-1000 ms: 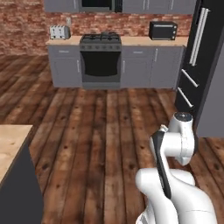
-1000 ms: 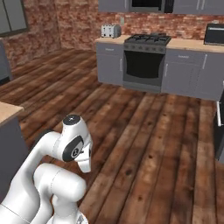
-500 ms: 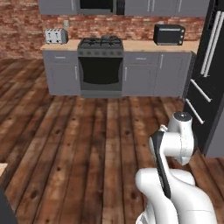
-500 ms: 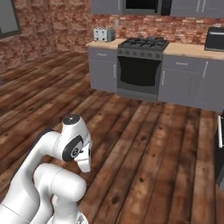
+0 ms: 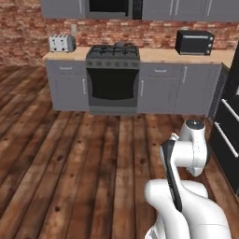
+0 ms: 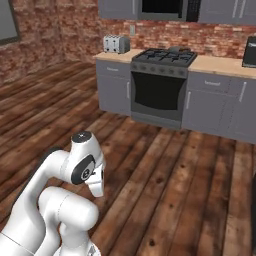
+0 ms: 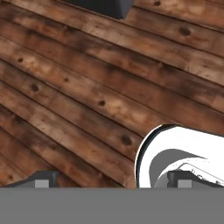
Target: Take the chicken drumsticks from the pan and place one on each plate on the dining counter.
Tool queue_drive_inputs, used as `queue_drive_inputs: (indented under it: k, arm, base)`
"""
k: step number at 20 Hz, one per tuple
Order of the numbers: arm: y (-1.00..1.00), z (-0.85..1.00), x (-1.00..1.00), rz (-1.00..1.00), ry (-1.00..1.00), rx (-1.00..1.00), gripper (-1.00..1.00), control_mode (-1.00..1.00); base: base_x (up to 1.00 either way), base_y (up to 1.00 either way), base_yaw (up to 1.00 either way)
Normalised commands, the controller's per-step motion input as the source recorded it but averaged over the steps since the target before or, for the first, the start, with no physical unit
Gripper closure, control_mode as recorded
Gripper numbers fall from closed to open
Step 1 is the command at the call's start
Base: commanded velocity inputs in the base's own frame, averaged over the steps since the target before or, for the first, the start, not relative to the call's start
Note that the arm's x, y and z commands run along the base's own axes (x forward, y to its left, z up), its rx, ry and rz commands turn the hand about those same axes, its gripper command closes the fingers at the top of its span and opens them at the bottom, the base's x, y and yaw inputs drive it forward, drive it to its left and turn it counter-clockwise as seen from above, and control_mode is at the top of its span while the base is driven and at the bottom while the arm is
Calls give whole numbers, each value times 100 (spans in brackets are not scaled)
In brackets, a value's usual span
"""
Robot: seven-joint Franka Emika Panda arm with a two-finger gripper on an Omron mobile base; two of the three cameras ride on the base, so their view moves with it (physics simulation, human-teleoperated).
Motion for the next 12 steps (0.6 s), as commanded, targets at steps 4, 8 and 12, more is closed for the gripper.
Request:
queue_drive_inputs:
  k: [4,8,12]
  arm:
    - [0,0,0,0,0,0,-100,100]
    - [0,0,0,0,0,0,-100,100]
    - [0,0,0,0,0,0,-100,100]
  base:
    - [100,-5,3]
    - [100,0,0]
    - [100,1,-4]
